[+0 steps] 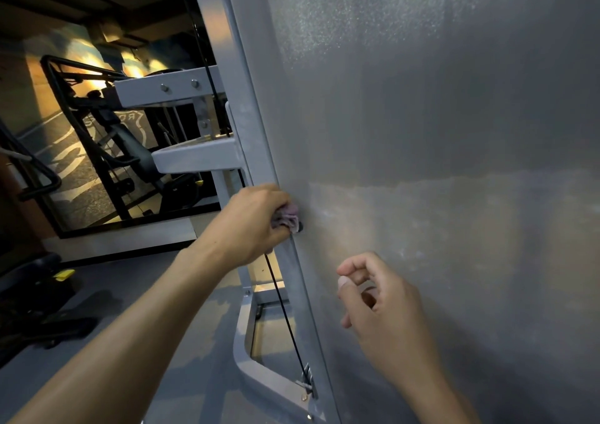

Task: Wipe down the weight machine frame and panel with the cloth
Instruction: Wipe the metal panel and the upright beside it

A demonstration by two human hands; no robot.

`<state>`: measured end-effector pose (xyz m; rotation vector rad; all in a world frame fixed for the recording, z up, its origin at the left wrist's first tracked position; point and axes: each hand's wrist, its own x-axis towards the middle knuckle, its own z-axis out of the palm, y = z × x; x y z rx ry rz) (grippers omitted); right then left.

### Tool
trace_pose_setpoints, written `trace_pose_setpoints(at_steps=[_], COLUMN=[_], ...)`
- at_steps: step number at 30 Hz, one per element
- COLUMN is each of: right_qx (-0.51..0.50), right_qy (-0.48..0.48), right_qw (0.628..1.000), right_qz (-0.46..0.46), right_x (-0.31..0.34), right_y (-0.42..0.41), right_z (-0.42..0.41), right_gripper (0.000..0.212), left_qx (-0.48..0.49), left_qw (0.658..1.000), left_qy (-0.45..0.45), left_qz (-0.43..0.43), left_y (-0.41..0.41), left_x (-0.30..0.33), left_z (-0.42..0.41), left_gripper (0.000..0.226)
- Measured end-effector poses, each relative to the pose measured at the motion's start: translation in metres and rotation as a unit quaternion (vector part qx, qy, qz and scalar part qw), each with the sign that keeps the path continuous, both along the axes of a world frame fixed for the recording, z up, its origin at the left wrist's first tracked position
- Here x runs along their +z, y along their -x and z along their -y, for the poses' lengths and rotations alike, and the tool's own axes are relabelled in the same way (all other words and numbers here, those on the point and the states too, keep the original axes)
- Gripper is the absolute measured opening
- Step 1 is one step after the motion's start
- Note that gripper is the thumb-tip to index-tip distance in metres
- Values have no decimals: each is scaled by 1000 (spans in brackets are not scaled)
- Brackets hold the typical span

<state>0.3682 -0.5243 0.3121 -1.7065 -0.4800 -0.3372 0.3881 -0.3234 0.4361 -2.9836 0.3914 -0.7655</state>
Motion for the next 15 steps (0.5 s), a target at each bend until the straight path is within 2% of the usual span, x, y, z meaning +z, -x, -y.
trace_pose_setpoints(at_steps=[5, 9, 11, 13, 15], right_qx=[0, 4, 0, -8, -15], right_qy=[10, 24, 27, 26, 26], right_qw=[1000, 1000, 1000, 1000, 1000], right_qz=[2, 2, 7, 9, 8], right_x=[-1, 0, -1, -1, -3], right_y=[0, 2, 2, 1, 0], right_z=[-3, -2, 0, 1, 0], right_gripper=[22, 20, 20, 18, 18], left_qx=[-63, -2, -12, -49, -83], left_qw=[998, 992, 990, 990, 993], left_qy=[-2, 102, 124, 118, 71], left_qz=[-24, 77, 71, 66, 46], left_y=[2, 7, 7, 6, 4], left_x=[1, 0, -9, -19, -30], left_z=[9, -13, -15, -7, 3], left_gripper=[16, 14, 13, 13, 14])
